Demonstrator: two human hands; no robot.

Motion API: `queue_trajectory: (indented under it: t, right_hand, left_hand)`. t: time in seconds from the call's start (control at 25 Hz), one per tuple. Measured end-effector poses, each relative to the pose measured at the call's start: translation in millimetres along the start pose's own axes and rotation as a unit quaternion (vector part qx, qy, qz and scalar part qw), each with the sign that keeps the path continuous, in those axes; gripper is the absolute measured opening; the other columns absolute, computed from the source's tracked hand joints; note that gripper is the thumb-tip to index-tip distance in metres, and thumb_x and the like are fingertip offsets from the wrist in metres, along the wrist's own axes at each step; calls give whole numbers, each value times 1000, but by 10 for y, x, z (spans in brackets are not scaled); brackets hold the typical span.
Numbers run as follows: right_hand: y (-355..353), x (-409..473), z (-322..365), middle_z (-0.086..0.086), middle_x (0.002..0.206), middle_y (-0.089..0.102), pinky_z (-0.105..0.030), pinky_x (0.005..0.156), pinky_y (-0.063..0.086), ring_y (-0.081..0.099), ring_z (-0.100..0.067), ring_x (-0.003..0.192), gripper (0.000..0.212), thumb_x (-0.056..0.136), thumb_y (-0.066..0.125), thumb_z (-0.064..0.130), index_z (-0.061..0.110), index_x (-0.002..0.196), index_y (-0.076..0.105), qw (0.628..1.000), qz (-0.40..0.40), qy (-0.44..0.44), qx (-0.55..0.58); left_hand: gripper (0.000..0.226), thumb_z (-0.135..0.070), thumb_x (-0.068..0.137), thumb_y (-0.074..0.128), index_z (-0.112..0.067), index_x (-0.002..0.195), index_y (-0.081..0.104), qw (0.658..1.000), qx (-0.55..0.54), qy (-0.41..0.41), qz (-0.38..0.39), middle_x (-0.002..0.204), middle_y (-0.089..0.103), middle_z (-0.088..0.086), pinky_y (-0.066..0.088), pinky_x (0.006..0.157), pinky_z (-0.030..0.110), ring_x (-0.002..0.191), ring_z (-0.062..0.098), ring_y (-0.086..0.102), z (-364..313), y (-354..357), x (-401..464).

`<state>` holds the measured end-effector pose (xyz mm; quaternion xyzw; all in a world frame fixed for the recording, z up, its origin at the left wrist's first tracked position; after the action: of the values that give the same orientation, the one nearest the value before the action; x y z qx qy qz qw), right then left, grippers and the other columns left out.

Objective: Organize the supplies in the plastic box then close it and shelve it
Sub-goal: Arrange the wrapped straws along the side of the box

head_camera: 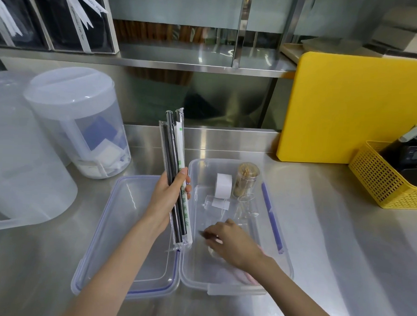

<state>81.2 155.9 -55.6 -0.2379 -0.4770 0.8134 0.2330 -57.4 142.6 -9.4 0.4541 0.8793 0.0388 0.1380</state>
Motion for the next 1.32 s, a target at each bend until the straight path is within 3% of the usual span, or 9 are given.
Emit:
queue_trajectory:
  t: [0.16,0.28,0.4,0.56,0.76,1.0,1.16,1.32]
  right_hand:
    - [-398,-43,-215,-16,102,72,-38,84,48,62,-33,95,30,93,49,27,6,105,67,994,-85,51,54]
    - [-571,-61,-473,-16,93,72,-28,67,43,58,-27,77,25,93,51,26,6,88,65,979,-119,133,99]
    - [-558,2,-645,-13,94,73,-23,67,39,62,-28,81,24,92,52,27,10,94,68,970,-116,183,109]
    - [-383,141,-847,-13,99,73,-33,75,50,65,-31,94,27,90,50,31,11,96,67,959,-87,250,104]
    - [-178,268,-1012,-17,96,72,-36,74,56,71,-32,83,9,88,49,15,11,82,53,948,-44,286,130]
    - [53,330,-1102,-20,108,65,-34,74,46,61,-36,99,11,90,40,8,6,91,51,950,-30,291,112]
    - [115,318,-1133,-19,113,63,-41,88,49,60,-36,103,28,96,35,15,3,115,52,949,-21,301,91]
    - [100,288,-1123,-20,117,60,-39,88,48,58,-36,106,30,95,34,12,1,116,52,953,2,296,64]
  left_hand:
    - [15,-25,92,50,-17,79,53,1000,22,0,8,65,50,0,43,62,27,56,14,46,1,33,-21]
    - [18,-25,92,50,-12,80,52,999,35,-14,19,64,49,1,46,53,19,54,12,47,75,86,-52]
    - [18,-26,92,50,-12,80,50,998,57,-23,28,65,49,1,46,48,14,55,12,47,152,139,-66]
    - [17,-27,91,50,-15,80,51,996,66,-35,43,64,50,0,45,51,17,54,10,48,221,188,-64]
    - [17,-27,92,50,-14,81,51,995,64,-50,49,62,50,-1,46,49,14,49,6,49,291,195,-33]
    - [14,-25,91,52,-12,84,52,995,58,-67,53,62,52,0,47,47,13,43,1,51,359,193,14]
    - [14,-25,89,54,-14,81,52,995,69,-60,49,60,52,0,47,47,12,42,3,52,375,187,21]
    - [15,-25,88,55,-15,79,51,994,77,-64,38,60,53,0,47,45,11,42,4,53,403,184,20]
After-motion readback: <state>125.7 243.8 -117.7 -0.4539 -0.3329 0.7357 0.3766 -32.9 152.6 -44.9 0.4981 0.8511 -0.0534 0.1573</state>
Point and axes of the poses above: each hand's wrist, its own x-axis towards the middle knuckle, its own y-axis out of the palm, z = x × y, the point moved 7 cm from there along x, towards the middle knuckle
